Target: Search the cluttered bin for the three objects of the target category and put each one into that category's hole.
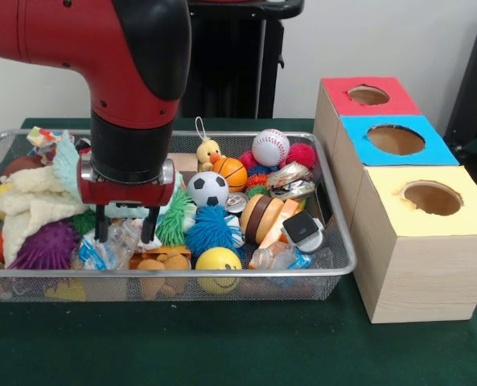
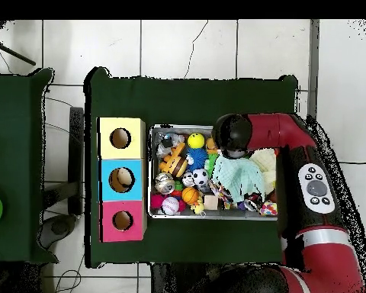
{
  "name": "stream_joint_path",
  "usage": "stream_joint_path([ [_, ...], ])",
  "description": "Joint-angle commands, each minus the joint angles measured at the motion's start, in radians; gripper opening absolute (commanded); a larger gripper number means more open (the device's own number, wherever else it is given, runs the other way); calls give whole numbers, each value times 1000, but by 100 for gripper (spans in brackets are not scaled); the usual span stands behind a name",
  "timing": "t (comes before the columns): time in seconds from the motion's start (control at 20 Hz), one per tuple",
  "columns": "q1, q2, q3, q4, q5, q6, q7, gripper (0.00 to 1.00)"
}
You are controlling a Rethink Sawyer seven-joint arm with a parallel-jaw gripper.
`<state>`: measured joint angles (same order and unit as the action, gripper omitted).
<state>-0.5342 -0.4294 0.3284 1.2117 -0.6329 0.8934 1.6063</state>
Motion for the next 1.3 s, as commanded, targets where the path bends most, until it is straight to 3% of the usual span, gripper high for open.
stream_joint_path([
  [0.05,15,39,24,32,-80,-104,-124,100],
  [0.2,5,73,28,47,-80,-143,-102,100],
  [0.75,48,65,-30,96,-83,-183,-14,100],
  [1.05,163,-24,-163,137,-102,-151,136,100],
  [1.3,215,-65,-228,151,-72,-131,144,100],
])
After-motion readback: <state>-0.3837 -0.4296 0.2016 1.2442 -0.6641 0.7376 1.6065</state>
